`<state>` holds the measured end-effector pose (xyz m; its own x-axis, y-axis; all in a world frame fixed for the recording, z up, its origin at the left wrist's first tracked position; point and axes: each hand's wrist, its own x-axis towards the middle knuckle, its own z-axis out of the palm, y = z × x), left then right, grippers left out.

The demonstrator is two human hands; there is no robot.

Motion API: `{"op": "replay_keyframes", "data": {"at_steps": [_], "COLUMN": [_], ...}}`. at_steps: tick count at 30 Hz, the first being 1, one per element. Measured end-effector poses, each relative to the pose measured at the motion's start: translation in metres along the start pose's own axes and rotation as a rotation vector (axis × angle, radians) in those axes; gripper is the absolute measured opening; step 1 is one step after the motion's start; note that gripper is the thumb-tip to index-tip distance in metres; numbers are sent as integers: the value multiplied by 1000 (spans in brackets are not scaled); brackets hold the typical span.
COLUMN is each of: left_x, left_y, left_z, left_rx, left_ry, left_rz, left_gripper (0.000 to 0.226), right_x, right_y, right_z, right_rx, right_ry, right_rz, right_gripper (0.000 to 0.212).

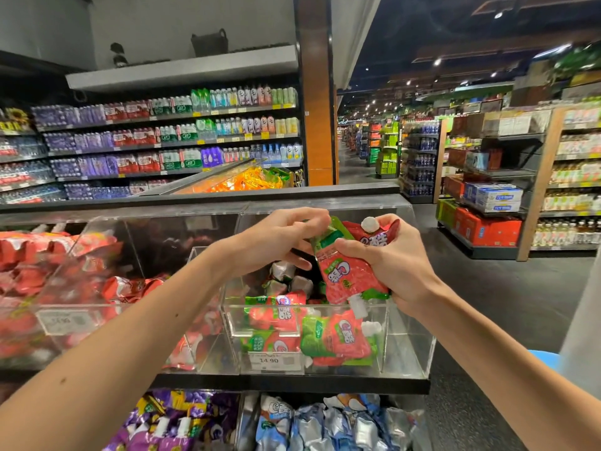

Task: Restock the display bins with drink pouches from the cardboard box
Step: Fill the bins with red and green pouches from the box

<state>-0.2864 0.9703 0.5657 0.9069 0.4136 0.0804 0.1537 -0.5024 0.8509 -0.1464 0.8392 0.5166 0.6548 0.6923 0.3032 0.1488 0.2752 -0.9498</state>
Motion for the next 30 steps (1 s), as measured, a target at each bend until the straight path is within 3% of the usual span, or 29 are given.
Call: {"op": "replay_keyframes", "data": {"at_steps": [3,8,13,18,24,30], "left_x": [-3,-9,-6,24,63,85], "left_y": [-3,3,6,-39,-72,-79], "left_z": [0,-13,-23,2,15,13], "left_rx": [-55,21,535,1012,1387,1146], "left_ry": [-59,72,301,270,81,-14], "left_rz": [-1,102,368,535,309,112], "left_gripper": [50,38,40,36,45,47], "right_x": [-2,-3,7,4,0,0], "right_y": [0,-4,-13,-10,-4,-3], "right_z": [3,3,-12,-15,-13,-15], "right_rx": [22,-7,38,45,71,94], "right_ry": [-54,-16,85,63,58,51], "right_rz": [3,-30,-81,-54,-18,13], "right_gripper": [50,43,42,41,34,26]}}
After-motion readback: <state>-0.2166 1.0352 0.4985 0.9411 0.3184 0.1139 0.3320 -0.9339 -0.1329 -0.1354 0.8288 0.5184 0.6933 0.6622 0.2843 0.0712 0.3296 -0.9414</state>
